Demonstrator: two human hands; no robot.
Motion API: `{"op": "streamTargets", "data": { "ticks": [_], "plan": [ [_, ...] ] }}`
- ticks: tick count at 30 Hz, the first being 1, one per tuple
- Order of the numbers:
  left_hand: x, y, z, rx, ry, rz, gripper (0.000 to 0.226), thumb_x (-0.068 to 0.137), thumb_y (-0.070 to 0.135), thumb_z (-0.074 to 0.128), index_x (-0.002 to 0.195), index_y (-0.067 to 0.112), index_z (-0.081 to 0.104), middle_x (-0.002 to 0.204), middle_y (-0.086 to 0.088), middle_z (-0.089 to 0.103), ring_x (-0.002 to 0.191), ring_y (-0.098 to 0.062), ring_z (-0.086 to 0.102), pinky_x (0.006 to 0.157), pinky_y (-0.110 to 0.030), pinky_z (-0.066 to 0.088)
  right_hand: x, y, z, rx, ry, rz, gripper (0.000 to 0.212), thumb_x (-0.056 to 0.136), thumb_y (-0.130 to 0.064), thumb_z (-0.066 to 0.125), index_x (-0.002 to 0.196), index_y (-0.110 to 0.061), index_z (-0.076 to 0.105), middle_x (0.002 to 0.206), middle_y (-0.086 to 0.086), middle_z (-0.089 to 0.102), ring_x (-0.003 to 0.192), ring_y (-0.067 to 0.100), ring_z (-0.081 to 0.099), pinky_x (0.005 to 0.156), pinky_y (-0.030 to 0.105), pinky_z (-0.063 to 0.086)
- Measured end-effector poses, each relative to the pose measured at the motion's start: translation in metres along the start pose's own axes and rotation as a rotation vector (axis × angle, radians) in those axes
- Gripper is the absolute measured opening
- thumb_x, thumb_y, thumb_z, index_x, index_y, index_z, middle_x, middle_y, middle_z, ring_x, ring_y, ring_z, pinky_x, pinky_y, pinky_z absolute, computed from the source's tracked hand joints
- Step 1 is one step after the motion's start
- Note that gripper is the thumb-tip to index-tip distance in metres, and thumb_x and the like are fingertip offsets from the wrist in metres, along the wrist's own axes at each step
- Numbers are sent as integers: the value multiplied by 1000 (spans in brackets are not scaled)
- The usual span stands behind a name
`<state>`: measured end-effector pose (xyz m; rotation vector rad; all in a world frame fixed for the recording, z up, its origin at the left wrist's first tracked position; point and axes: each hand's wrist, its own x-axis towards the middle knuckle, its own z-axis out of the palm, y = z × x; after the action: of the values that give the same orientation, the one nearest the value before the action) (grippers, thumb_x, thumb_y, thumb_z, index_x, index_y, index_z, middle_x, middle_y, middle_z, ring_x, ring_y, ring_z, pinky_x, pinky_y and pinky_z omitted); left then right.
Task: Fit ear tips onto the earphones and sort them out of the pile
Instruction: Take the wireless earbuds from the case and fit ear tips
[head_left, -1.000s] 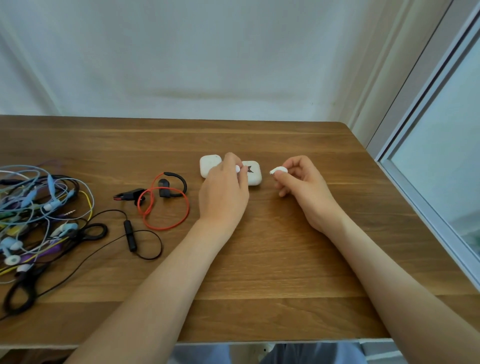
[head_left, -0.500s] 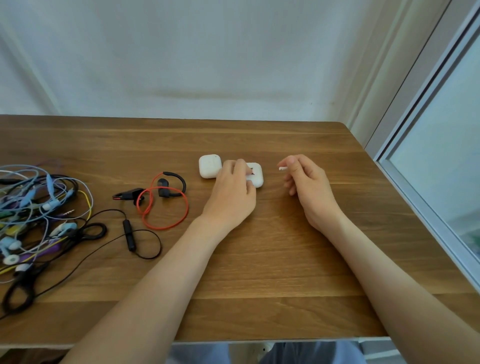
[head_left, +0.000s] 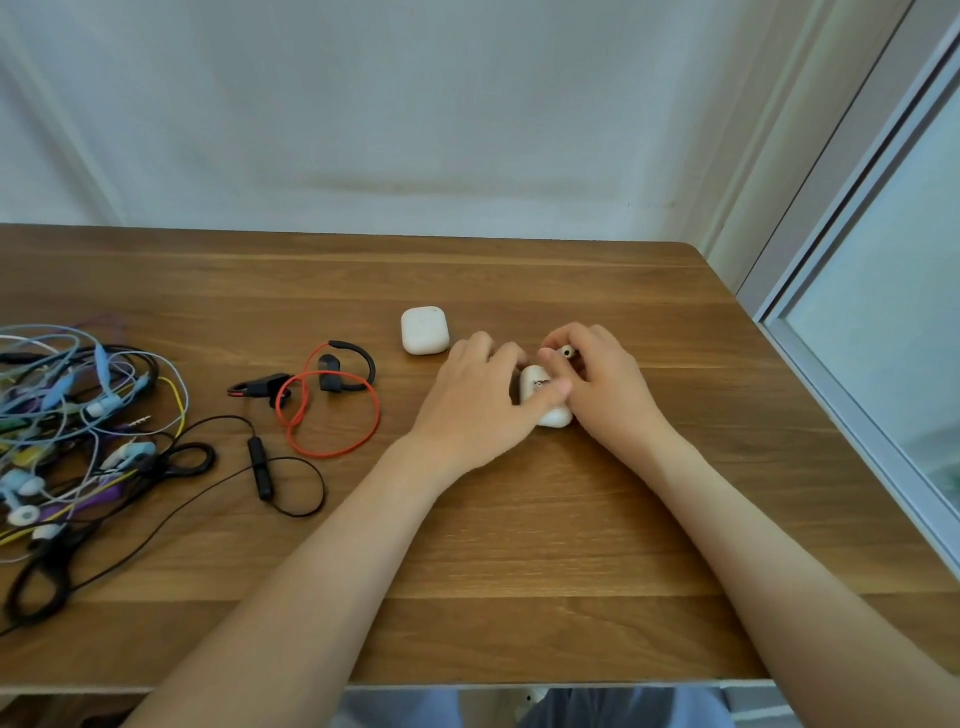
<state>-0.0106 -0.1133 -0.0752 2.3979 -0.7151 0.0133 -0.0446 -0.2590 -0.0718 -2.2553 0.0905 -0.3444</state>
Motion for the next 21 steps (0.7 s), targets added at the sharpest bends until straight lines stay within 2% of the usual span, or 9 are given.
{"op": "streamTargets", "data": {
  "ticks": [2,5,8,10,13,16,21],
  "plan": [
    [0,0,-1,-20,-30,12,43,85,60,52,109,24,56,99,7,42,102,-12,40,89,-28,36,0,0,-2,38,47,24,8,97,-24,51,99,-24,59,99,-7,53,88,4,52,70,12,36],
    [2,-1,-2,-153,31,-10,36,85,49,63,101,20,48,97,7,48,97,-12,46,81,-27,39,2,0,-3,104,61,60,10,98,-26,50,98,-28,60,103,-4,56,91,4,52,76,16,39],
    [1,1,-5,-250,33,-48,38,88,39,64,105,19,36,94,9,46,85,-6,48,68,-20,37,3,0,-4,210,-47,72,12,97,-32,51,96,-30,63,103,-2,60,93,11,57,83,29,45],
    [0,2,-7,-288,10,-66,36,91,34,61,107,20,31,95,8,45,81,-5,48,64,-17,34,3,-1,-6,280,-128,64,18,98,-32,50,95,-28,67,102,0,64,88,10,58,79,28,45],
    [1,2,-9,-238,-42,-23,24,95,35,53,107,21,37,95,6,49,84,-8,48,66,-23,35,0,-3,-8,324,-111,36,19,99,-25,49,92,-24,66,100,0,63,78,4,55,75,25,44],
    [3,4,-10,-170,-98,13,16,97,36,48,101,21,44,84,9,48,78,-9,46,65,-26,34,-1,0,-6,237,-20,-10,17,99,-19,48,93,-20,64,94,-3,59,82,5,52,79,28,43],
    [3,2,-16,-299,-169,-6,10,97,29,51,88,26,47,79,8,50,71,-6,45,65,-25,34,-4,-2,-6,222,-3,-47,27,101,-18,42,86,-29,61,96,-2,59,87,3,54,79,18,41]
  ]
}}
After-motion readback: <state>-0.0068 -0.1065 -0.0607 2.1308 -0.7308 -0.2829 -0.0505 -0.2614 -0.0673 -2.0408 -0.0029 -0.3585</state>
